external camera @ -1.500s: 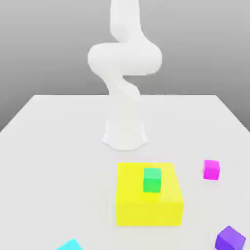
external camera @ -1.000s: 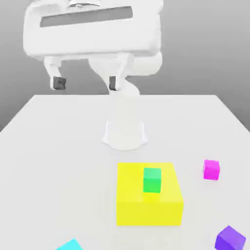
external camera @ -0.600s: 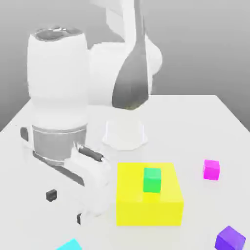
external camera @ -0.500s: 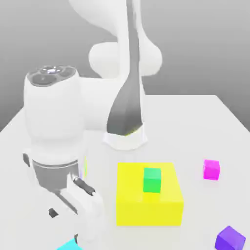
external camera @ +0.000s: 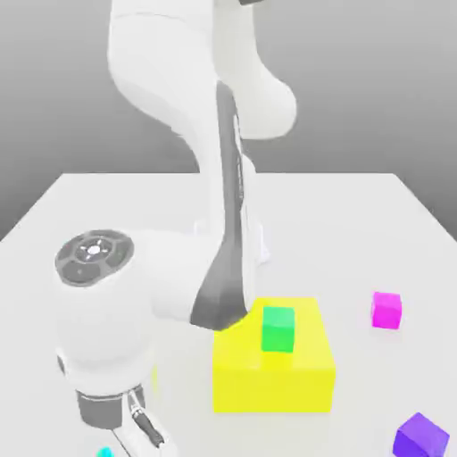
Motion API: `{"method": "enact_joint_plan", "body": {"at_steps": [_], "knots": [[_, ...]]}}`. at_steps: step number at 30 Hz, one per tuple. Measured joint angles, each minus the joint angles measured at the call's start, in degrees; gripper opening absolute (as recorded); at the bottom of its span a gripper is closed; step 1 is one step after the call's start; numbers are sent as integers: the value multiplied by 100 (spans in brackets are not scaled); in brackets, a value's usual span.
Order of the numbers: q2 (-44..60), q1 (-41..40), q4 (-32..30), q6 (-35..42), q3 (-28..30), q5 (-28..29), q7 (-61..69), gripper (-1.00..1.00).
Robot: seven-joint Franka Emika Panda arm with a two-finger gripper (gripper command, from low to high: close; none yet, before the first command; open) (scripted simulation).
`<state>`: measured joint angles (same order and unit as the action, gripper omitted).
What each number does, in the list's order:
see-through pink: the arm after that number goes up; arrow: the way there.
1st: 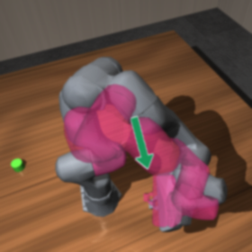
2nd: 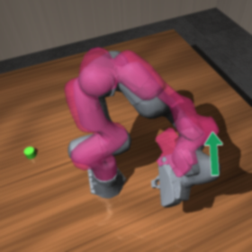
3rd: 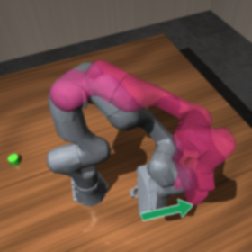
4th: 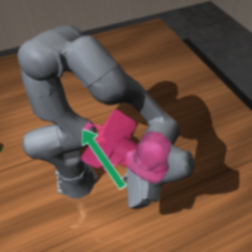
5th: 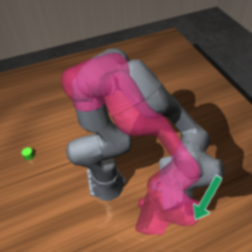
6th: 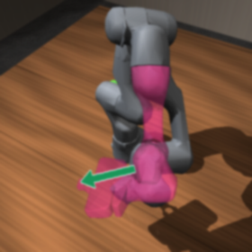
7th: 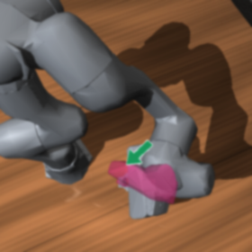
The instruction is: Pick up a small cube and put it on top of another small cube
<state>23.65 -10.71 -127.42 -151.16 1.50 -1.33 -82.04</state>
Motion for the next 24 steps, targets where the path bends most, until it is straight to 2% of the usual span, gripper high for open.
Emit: {"method": "enact_joint_plan", "body": {"at_steps": [8,20,24], "knots": [[-1650,247,-1059,597,-542,232,1450,-100],[-4147,1347,-2762,1387,-811,-185,4421,-100],[-3968,1487,-3107,864,-855,-208,4768,-100]]}}
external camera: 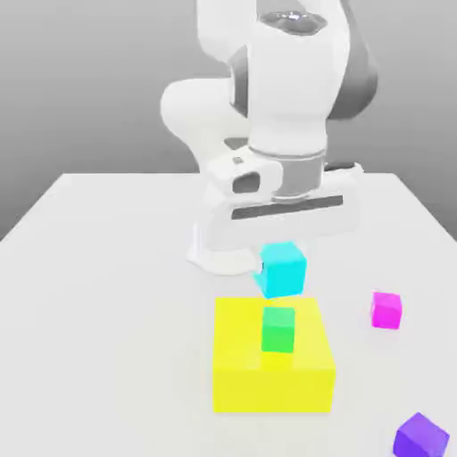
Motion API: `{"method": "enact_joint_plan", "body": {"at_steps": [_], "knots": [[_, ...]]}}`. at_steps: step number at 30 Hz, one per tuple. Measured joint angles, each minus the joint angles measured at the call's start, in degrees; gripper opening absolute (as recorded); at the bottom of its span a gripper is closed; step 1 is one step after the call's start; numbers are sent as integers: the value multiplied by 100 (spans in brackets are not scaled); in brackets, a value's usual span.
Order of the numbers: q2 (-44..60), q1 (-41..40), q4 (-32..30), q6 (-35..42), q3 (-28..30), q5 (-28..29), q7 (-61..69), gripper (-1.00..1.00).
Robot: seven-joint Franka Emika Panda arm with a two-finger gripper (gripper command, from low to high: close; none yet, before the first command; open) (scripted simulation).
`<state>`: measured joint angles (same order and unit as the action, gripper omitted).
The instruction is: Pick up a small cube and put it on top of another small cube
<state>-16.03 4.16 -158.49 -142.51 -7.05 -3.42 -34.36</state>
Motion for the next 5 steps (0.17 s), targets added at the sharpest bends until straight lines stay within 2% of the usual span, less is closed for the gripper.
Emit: {"method": "enact_joint_plan", "body": {"at_steps": [2,3,5], "knots": [[362,-15,-112,-473,-28,36,-12,-100],[469,-20,-142,-607,-35,46,-16,100],[469,-20,-142,-607,-35,46,-15,100]]}}
